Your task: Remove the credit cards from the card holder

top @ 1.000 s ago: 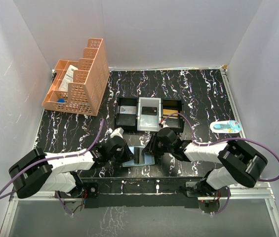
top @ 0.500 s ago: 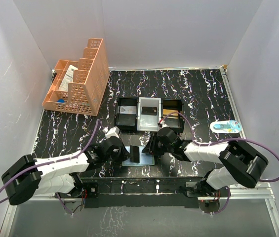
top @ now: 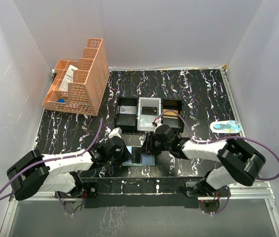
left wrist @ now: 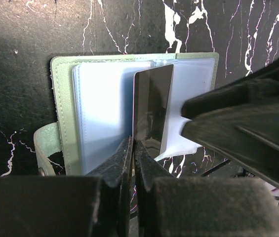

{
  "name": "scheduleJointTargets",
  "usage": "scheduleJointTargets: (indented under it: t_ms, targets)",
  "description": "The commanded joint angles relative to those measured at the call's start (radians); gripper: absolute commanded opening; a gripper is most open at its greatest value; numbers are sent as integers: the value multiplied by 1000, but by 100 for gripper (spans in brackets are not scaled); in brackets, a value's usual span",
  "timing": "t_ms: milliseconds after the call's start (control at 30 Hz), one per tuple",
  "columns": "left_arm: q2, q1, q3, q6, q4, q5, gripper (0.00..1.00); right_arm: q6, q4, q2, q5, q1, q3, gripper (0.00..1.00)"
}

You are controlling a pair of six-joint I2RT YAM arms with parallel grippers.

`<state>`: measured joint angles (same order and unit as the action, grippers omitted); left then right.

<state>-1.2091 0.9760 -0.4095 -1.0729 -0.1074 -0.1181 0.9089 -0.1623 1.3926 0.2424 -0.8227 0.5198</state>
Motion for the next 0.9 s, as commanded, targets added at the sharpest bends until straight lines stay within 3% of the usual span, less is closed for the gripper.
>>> scheduleJointTargets:
  t_ms: [0,100,333,433,567,800,867]
  targets:
    - [-2,-1,0,7,11,2,0,20,-27,86,-14,-3,16,32]
    - [3,-1,11,0,0,7,0,25,-34,131,-9,-3,8,32]
    - [-13,-2,58,-18,-119,52,24,51,-54,150,-20,-3,-25,30]
    - [-22,-1,99,-44,-222,75,25,53,-60,163,-15,-3,-27,30]
    - [-25,-2,107,-54,-257,82,21,58,-65,168,-12,-3,-30,30]
    - [45,-2,84,-55,-133,13,0,46,-46,143,-26,-3,-23,30]
    - [79,-1,83,-57,-101,-9,0,25,-45,123,-24,-3,-12,30]
